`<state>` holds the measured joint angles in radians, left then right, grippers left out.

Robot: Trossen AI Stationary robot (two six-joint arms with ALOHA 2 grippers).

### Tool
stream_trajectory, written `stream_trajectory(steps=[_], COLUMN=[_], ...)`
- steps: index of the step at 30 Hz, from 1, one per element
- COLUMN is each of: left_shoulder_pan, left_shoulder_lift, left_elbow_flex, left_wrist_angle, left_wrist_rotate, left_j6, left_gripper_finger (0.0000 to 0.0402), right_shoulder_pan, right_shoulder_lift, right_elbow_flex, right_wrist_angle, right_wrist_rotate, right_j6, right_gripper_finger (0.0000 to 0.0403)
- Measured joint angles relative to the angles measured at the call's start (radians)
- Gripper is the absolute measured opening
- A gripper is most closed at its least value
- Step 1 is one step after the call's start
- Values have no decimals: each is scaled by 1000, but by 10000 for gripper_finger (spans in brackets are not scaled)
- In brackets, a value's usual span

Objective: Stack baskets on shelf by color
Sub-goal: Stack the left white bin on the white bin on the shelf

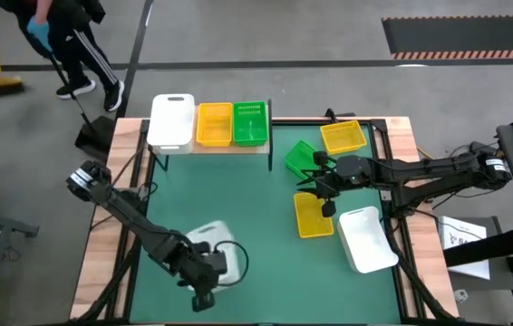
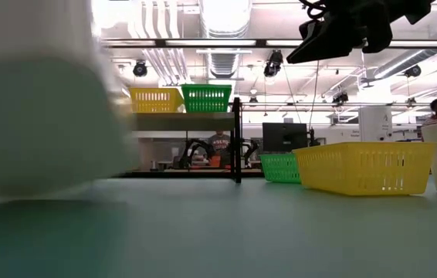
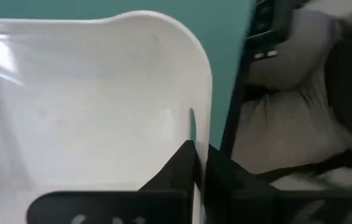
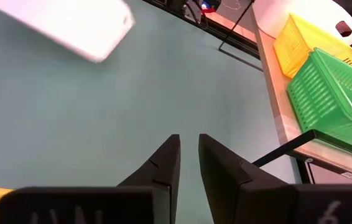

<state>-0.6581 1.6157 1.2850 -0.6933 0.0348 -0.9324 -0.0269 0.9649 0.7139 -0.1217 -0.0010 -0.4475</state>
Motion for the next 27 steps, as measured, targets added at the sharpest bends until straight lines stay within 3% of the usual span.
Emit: stream_trajectory(steps=[6, 12, 19, 25, 27], left_shoulder_pan=[2, 16, 33, 85, 105], left_shoulder_lift=[0, -14, -15, -41, -69], left_elbow_flex=[73, 166, 331, 413, 417], left_wrist_angle=[-1, -188, -546, -860, -874], left_wrist_rotate=[-116, -312, -518, -598, -625], left_j6=[547, 798, 964, 968, 978], left_gripper_finger=[1, 0, 0, 0, 0], right_shoulder_pan=[0, 0, 0, 0, 0], right_shoulder_lift=[0, 0, 0, 0, 0], right_elbow_flex=[0, 0, 0, 0, 0], right_wrist_angle=[0, -1, 0, 0, 0], right_wrist_rotate=[0, 0, 0, 0, 0], right_j6=[-1, -2, -2, -2, -2], right_gripper_finger=[52, 52, 52, 52, 52])
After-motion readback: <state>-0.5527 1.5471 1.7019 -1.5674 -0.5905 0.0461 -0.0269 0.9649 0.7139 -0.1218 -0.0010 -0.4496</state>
